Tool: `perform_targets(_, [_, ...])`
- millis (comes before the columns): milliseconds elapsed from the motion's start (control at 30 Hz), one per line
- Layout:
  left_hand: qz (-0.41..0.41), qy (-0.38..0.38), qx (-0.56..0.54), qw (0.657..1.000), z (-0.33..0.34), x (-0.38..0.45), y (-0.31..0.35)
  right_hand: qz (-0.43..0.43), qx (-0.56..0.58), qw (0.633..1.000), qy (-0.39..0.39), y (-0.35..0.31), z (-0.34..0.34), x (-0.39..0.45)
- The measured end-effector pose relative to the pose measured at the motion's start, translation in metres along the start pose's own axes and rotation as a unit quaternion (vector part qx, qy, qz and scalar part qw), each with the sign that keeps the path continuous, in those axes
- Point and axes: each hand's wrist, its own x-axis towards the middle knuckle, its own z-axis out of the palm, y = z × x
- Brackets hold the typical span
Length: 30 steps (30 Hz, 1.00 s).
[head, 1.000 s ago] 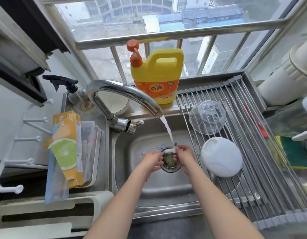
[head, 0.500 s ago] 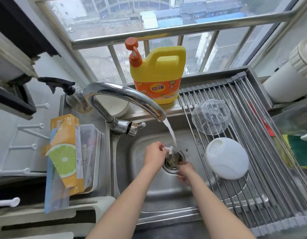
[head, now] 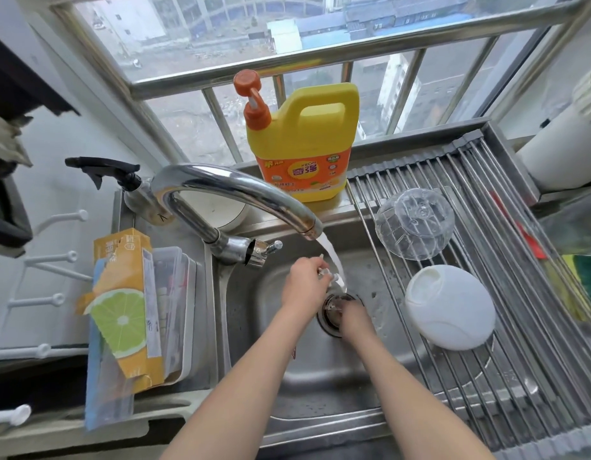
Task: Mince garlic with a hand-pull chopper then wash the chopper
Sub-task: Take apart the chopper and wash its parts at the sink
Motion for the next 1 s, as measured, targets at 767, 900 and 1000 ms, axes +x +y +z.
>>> perform_targets(767, [-0.095, -0.036, -0.286, 0.953, -0.024, -0.021, 0.013, -0.159, 0.144, 0.976, 0.043, -0.074, -0.099, -0.081])
perform_targets(900, [-0.110, -0.035, -0.316, 0.942, -0.034, -0.027, 0.013, -0.175, 0.160, 0.969, 0.075, -0.087, -0.104, -0.088])
perform_targets(1000, [-0.144, -0.044, -0.408, 0.901, -0.042, -0.034, 0.018, -0.162, 0.155, 0.965, 0.136, -0.094, -0.109, -0.089])
